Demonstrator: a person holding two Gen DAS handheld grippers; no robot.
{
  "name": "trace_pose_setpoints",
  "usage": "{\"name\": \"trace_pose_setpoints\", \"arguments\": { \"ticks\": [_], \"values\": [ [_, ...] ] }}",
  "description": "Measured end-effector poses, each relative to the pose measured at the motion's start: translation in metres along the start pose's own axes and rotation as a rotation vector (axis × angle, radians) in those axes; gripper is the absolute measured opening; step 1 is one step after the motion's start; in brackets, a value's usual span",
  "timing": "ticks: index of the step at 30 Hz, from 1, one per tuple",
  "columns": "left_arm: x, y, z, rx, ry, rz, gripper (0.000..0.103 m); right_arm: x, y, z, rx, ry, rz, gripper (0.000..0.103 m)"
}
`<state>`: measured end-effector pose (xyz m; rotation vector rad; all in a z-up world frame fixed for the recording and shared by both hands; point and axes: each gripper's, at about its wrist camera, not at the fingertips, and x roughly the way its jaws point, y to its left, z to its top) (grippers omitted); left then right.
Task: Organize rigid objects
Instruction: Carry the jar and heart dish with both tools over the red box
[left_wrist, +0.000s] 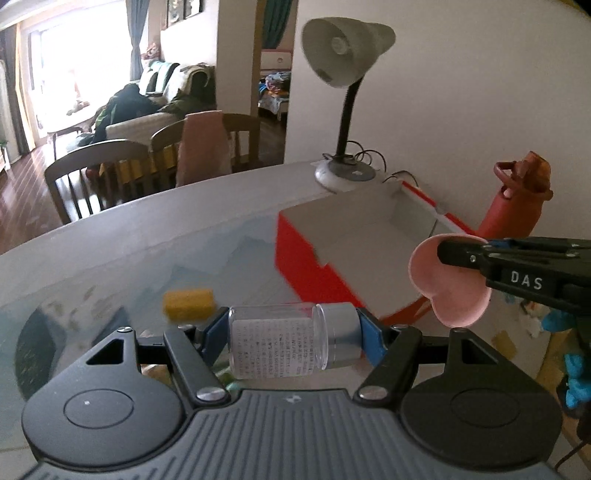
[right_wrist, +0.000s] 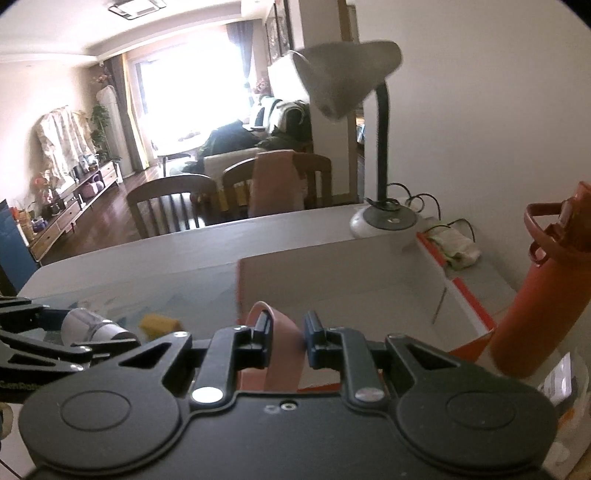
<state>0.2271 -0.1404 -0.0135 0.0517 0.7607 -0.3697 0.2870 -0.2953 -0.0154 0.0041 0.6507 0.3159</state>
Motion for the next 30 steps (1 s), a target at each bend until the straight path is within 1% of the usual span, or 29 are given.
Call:
{"name": "trace_pose_setpoints", "arguments": {
  "ticks": [7, 12, 17, 23, 30],
  "values": [
    [0.052, -0.037, 0.041, 0.008, 0.016, -0.008, 0.072, 0.035, -0.042, 0.009, -0.001, 0.026, -0.016, 0.017],
    [0.091, -0.059, 0.061, 0.022, 0.037, 0.014, 0.072, 0.061, -0.067, 0.011, 0.001, 0.046, -0.016, 0.017],
    [0.131, -0.075, 0.078, 0.022, 0.076, 0.025, 0.072, 0.085, -0.084, 0.01, -0.014, 0.082, -0.011, 0.017],
    [0.179, -0.088, 0.091, 0.038, 0.14, 0.027, 0.072, 0.115, -0.091, 0.003, -0.048, 0.143, -0.003, 0.017],
    [0.233, -0.094, 0.088, 0.053, 0.261, 0.034, 0.072, 0.14, -0.093, -0.009, -0.089, 0.23, 0.019, 0.017]
  ]
}}
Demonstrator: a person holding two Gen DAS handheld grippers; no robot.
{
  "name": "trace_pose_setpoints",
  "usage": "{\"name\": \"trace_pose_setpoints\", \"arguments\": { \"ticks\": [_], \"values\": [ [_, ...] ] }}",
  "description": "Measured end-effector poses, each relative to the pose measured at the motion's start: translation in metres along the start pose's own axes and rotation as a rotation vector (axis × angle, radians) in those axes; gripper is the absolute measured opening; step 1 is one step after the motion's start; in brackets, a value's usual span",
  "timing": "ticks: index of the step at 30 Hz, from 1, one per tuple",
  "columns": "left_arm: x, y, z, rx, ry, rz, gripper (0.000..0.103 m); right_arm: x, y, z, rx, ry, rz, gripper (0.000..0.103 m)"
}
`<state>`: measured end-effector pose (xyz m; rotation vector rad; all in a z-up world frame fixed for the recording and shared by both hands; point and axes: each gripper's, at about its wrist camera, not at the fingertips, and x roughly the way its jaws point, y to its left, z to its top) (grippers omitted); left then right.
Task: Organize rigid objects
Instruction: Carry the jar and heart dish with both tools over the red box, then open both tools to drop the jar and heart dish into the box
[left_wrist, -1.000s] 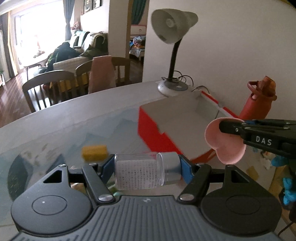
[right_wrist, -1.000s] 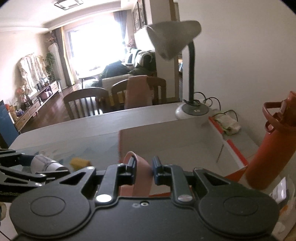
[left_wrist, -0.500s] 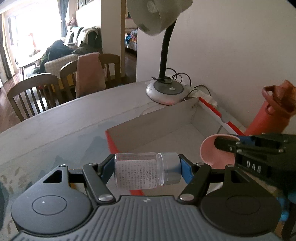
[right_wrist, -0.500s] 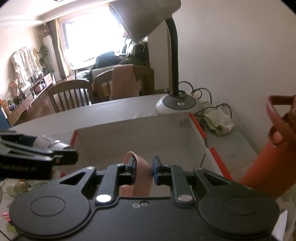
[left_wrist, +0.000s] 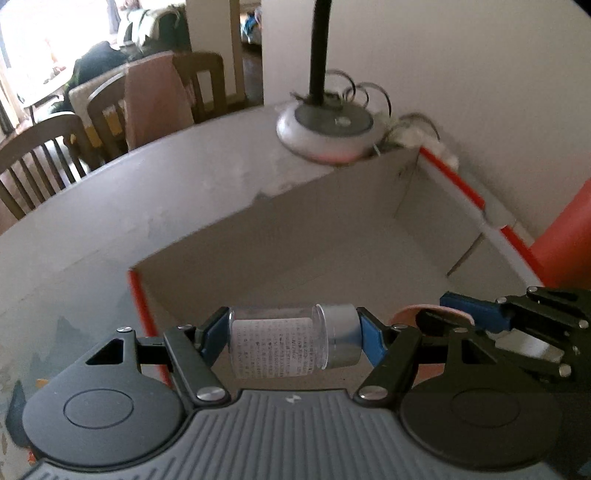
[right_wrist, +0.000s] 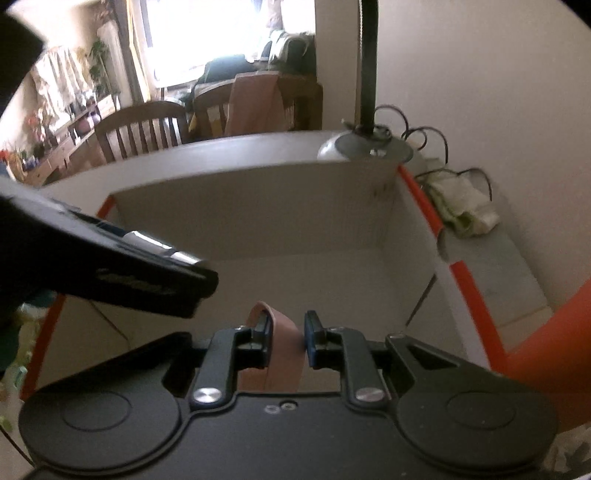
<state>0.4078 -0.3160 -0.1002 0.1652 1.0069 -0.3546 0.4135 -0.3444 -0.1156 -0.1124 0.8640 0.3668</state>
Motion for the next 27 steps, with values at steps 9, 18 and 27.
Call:
{"name": "trace_pose_setpoints", "arguments": {
  "ticks": [9, 18, 27],
  "values": [
    [0.046, -0.006, 0.004, 0.008, 0.124, 0.02, 0.072, 0.016, -0.002, -0.006, -0.043, 0.083, 0.003, 0.018],
    [0.073, -0.007, 0.005, -0.009, 0.225, 0.012, 0.072, 0.014, -0.007, -0.009, -0.038, 0.096, 0.025, 0.023],
    [0.087, -0.008, 0.004, -0.022, 0.284, 0.005, 0.071, 0.011, -0.014, -0.008, -0.027, 0.095, 0.032, 0.031]
  ]
}}
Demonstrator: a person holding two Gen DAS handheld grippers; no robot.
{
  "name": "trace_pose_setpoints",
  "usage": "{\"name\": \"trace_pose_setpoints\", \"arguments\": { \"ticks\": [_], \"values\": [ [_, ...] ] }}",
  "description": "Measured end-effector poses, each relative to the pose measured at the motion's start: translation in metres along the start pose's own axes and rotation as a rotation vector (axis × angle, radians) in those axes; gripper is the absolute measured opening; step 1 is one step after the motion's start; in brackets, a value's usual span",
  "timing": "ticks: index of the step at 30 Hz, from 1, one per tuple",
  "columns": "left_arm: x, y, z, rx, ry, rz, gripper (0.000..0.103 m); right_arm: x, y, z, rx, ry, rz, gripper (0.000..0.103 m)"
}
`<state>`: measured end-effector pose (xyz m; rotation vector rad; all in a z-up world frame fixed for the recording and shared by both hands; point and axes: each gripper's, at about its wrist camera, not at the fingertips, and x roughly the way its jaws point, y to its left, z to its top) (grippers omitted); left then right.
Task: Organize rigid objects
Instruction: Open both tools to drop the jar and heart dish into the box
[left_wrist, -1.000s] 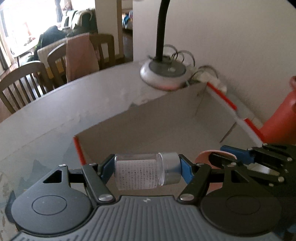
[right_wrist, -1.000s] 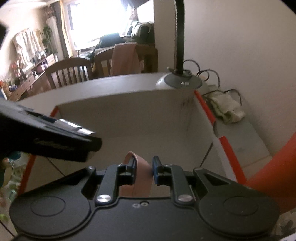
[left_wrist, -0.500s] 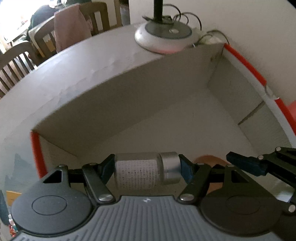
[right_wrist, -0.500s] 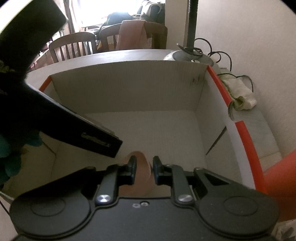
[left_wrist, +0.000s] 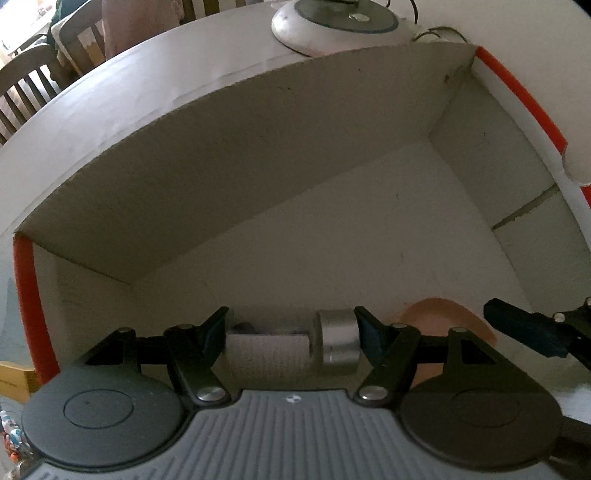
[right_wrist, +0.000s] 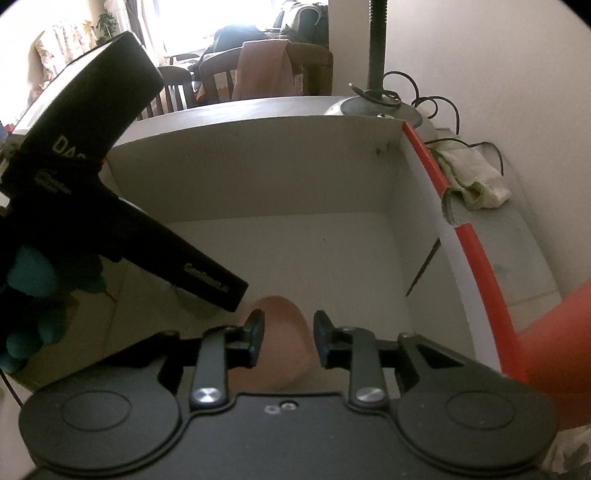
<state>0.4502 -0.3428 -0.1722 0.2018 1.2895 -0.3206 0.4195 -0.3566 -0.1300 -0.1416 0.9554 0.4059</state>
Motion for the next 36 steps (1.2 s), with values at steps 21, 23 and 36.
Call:
{"name": "trace_pose_setpoints", "arguments": {
  "ticks": [21, 23, 36],
  "values": [
    [-0.071, 0.004, -0.023, -0.035, -0.187, -0.041, 0.072, -0.033, 0.005, 0.003, -0.003, -0.069, 0.044, 0.053],
    [-0.083, 0.008, -0.031, -0.03, -0.216, -0.03, 0.072, -0.039, 0.008, 0.002, -0.012, -0.079, 0.047, 0.055],
    [-0.152, 0.024, -0.08, -0.021, -0.387, -0.042, 0.072, -0.075, 0.036, 0.004, -0.023, -0.146, 0.062, 0.076]
  ]
}}
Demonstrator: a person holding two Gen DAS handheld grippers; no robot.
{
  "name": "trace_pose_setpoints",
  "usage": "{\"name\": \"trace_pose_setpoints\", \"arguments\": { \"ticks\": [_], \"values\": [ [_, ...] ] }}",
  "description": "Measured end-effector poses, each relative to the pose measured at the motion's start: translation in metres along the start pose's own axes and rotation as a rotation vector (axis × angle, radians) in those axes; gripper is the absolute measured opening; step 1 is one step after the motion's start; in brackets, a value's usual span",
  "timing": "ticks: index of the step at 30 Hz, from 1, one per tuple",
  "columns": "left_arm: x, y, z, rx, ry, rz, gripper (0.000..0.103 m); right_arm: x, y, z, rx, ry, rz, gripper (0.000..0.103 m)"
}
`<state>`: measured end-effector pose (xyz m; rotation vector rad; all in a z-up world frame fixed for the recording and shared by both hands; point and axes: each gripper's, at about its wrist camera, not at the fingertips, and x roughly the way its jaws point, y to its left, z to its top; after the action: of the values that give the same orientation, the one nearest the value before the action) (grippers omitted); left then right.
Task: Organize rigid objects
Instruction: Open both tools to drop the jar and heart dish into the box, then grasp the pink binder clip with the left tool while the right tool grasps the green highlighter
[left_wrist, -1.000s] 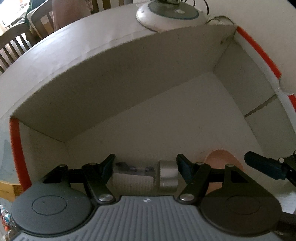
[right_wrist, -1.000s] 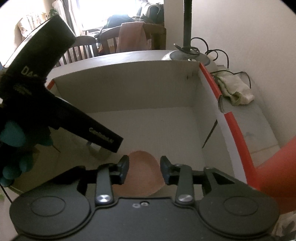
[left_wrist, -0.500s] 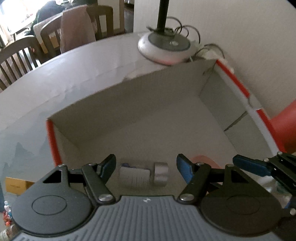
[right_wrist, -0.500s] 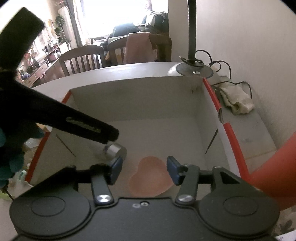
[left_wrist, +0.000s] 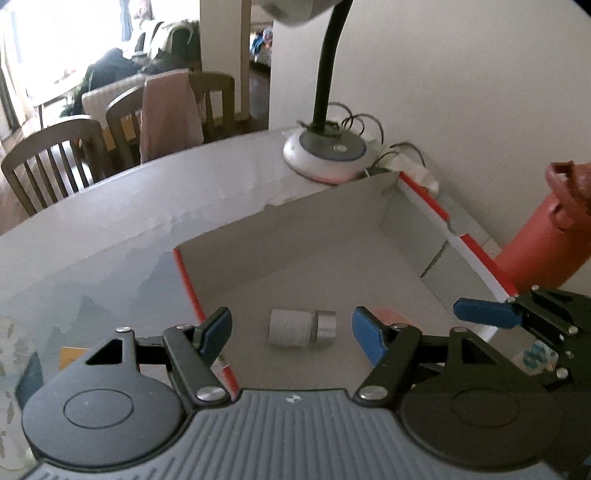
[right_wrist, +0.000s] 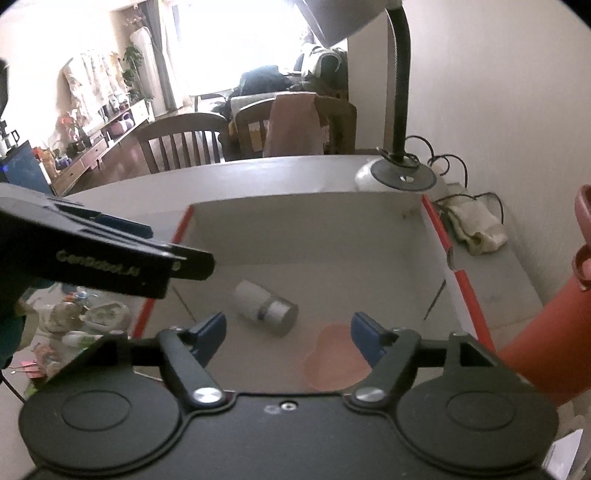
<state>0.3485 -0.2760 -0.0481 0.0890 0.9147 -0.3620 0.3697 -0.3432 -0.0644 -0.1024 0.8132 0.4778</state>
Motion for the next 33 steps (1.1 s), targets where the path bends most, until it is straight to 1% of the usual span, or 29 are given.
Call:
{"name": "trace_pose_setpoints", "arguments": {
  "ticks": [2, 3, 4, 9, 12, 14, 22, 25, 29, 33],
  "values": [
    [-0.01, 0.003, -0.004, 0.003, -0.018, 0.001, 0.074, -0.004, 0.007, 0.0, 0.002, -0.006, 0.0, 0.077],
    [-0.015, 0.006, -0.007, -0.002, -0.029, -0.004, 0.078, -0.006, 0.011, -0.001, 0.004, -0.009, 0.0, 0.078],
    [-0.022, 0.009, -0.009, -0.004, -0.043, -0.011, 0.078, -0.009, 0.015, -0.001, 0.004, -0.012, 0.001, 0.079],
    [-0.051, 0.027, -0.025, -0.002, -0.087, -0.02, 0.079, -0.02, 0.038, -0.001, -0.002, -0.037, 0.006, 0.083],
    [-0.067, 0.041, -0.035, -0.007, -0.107, -0.023, 0.079, -0.026, 0.052, -0.001, -0.001, -0.053, 0.002, 0.089],
    [-0.077, 0.052, -0.043, -0.014, -0.119, -0.025, 0.08, -0.028, 0.061, -0.002, 0.008, -0.061, 0.002, 0.09],
    [-0.108, 0.096, -0.073, -0.037, -0.139, -0.02, 0.081, -0.038, 0.102, -0.014, 0.038, -0.091, 0.037, 0.097],
    [-0.119, 0.116, -0.085, -0.048, -0.144, -0.013, 0.082, -0.038, 0.118, -0.021, 0.042, -0.092, 0.052, 0.098],
    [-0.133, 0.147, -0.102, -0.077, -0.153, -0.022, 0.083, -0.034, 0.141, -0.03, 0.026, -0.087, 0.064, 0.098],
    [-0.14, 0.17, -0.118, -0.082, -0.159, -0.011, 0.089, -0.03, 0.167, -0.041, -0.003, -0.066, 0.078, 0.098]
  ]
}}
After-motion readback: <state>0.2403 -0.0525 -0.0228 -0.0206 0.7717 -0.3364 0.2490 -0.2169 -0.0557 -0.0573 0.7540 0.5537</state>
